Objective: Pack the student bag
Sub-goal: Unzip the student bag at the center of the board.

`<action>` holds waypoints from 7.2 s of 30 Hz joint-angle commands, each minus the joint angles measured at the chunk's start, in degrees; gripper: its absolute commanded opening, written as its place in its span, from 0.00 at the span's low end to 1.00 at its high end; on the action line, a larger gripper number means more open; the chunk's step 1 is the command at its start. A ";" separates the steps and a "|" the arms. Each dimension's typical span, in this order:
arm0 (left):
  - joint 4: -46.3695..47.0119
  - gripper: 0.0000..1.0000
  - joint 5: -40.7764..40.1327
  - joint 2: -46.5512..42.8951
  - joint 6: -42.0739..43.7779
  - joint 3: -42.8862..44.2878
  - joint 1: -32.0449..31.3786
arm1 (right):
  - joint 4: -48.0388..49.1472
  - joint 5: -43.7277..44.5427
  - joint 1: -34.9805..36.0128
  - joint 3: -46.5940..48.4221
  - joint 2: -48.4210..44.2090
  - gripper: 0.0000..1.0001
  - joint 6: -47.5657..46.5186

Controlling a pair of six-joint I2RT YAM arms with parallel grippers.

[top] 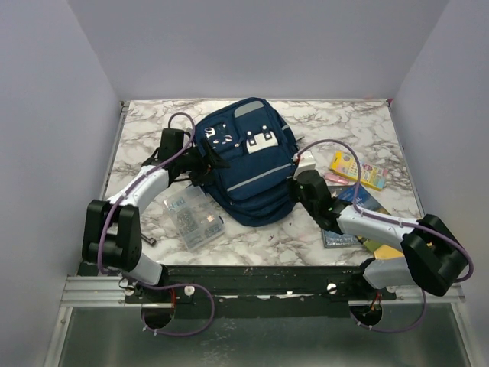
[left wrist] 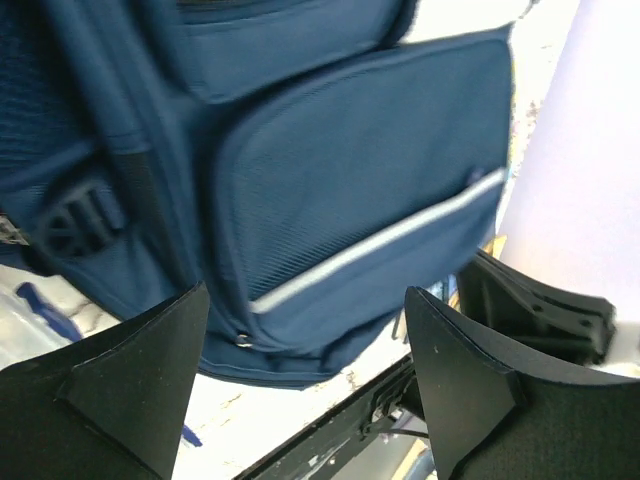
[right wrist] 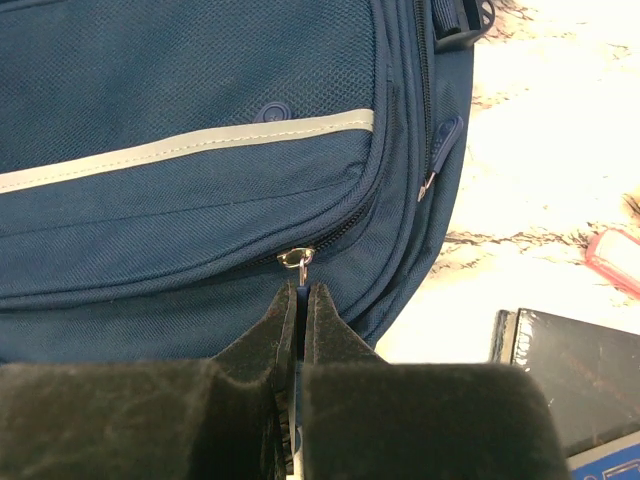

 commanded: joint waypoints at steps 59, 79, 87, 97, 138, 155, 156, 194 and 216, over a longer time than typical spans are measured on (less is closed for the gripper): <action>7.79 0.67 0.06 0.98 -1.09 -0.12 -7.98 | -16.46 -10.96 -0.68 0.67 -7.93 0.64 63.23; -3.02 0.78 -16.78 -10.61 20.94 5.92 -24.57 | -4.18 -18.13 -10.28 -1.55 1.89 0.56 74.87; -4.72 0.80 -20.24 -11.33 24.53 6.47 -25.81 | -0.19 -17.69 -10.99 -0.71 0.43 0.17 73.58; -11.75 0.99 -16.24 -9.26 38.48 7.71 -25.88 | -7.16 -28.08 -16.89 5.67 -2.46 0.01 74.77; 16.68 0.36 -24.37 1.23 38.14 -7.36 -29.01 | -7.32 -42.37 -23.13 9.55 -1.93 0.01 76.32; -1.26 0.11 -38.64 4.88 32.52 0.42 -26.81 | -9.53 -42.19 -23.69 11.39 -0.73 0.01 73.36; -1.30 0.16 -36.23 4.21 32.97 0.42 -26.78 | -9.46 -42.25 -23.67 11.44 -0.79 0.01 73.14; 1.75 0.65 -58.48 13.40 43.72 19.64 -42.52 | -24.39 -36.85 -21.51 18.89 0.82 0.01 79.51; -8.00 0.00 -50.27 15.34 39.47 26.09 -40.52 | -41.56 -26.09 -30.30 26.51 0.23 0.61 32.57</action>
